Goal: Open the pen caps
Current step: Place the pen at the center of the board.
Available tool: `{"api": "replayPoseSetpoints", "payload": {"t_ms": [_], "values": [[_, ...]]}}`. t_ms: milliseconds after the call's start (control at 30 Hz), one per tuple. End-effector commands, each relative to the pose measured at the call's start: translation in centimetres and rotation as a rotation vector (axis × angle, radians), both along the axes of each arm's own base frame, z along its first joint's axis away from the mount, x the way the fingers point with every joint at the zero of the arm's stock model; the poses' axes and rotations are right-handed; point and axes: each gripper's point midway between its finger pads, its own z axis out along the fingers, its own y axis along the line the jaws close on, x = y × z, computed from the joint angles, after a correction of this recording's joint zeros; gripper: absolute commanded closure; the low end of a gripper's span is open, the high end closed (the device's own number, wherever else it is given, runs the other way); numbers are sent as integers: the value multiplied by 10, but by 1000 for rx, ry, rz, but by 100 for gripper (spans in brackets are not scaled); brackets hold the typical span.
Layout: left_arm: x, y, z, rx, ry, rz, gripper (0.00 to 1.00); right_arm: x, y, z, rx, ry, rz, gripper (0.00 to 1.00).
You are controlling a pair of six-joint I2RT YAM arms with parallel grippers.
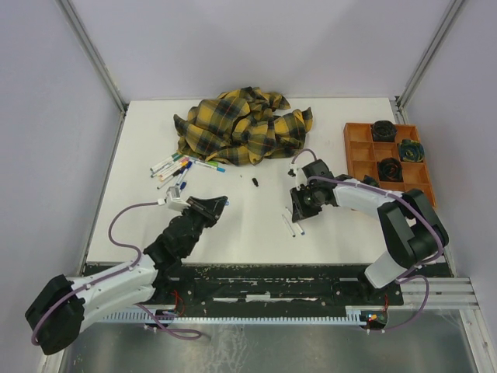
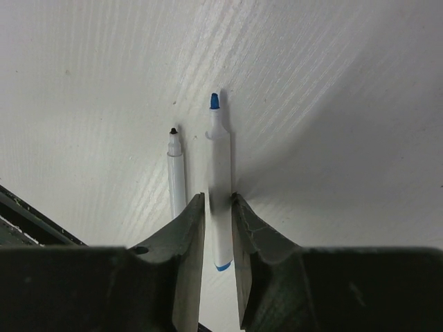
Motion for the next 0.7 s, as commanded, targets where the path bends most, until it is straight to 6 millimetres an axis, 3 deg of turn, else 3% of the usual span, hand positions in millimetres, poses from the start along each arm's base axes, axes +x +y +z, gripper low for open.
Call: {"api": "replayPoseSetpoints", "payload": {"t_ms": [0,200,367,533,667], "values": [[9,-18,37,-34,-66,-41,97,16,10,27,32,-82,35,70],[20,-34,34,29,-29,-66,96,28,5,49,38,-182,23,57],[34,-50,33,90,6,-76,95,33,-1,73,81,-234,49,56],[55,-74,28,188,79,-101,95,26,-10,106,176,-276,184,55],[74,-95,11,292,174,-124,96,20,-21,125,223,-308,250,54]]}}
